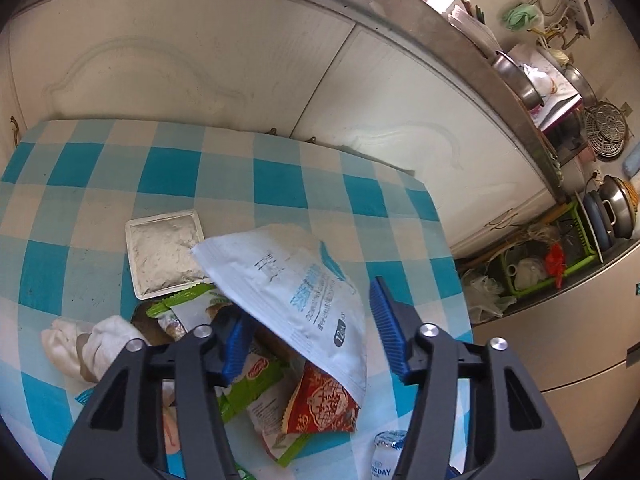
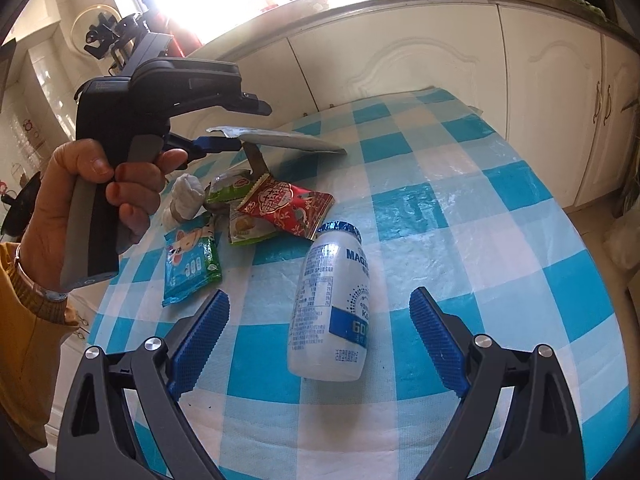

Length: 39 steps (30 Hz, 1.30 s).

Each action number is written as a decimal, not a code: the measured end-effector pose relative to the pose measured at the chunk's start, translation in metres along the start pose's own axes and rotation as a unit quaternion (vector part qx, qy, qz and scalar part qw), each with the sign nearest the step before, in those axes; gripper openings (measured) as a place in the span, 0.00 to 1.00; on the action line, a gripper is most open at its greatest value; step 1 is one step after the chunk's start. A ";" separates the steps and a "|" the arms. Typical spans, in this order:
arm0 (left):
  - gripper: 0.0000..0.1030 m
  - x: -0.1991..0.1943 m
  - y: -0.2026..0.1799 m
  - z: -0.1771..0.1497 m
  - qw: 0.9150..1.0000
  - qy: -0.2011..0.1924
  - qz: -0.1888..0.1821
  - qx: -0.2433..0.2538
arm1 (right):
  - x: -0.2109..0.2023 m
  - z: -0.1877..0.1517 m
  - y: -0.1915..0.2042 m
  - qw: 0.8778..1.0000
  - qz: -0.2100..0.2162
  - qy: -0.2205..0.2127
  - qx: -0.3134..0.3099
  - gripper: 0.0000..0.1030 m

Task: Collect trash
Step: 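Grasp the white paper sachet with the left tool while the right tool grasps the yogurt bottle, then carry the sachet and bottle to the red bucket and release both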

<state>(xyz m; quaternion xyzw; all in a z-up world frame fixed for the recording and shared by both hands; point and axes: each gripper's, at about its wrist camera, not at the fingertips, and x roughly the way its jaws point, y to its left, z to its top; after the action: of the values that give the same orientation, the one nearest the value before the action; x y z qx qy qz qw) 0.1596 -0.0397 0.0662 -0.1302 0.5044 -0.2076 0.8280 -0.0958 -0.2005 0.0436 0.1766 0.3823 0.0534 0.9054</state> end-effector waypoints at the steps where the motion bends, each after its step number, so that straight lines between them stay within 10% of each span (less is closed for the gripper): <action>1: 0.46 0.001 -0.001 0.000 1.000 0.001 0.003 0.001 | 0.001 0.001 0.000 1.000 0.000 0.000 0.000 0.88; 6: 0.23 0.007 0.000 0.001 1.000 0.006 0.014 -0.004 | 0.004 0.004 -0.001 1.000 -0.006 0.005 -0.003 0.86; 18: 0.07 -0.016 -0.002 -0.005 0.999 -0.035 -0.011 -0.002 | 0.018 0.001 -0.003 0.999 -0.016 0.035 -0.001 0.45; 39: 0.05 -0.113 0.045 -0.049 0.993 -0.103 -0.057 -0.022 | 0.002 -0.002 0.006 1.000 0.018 0.017 0.010 0.43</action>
<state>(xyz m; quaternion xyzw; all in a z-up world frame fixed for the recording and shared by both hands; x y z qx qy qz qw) 0.0798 0.0534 0.1130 -0.1976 0.4127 -0.2289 0.8592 -0.0956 -0.1938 0.0427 0.1921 0.3945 0.0687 0.8959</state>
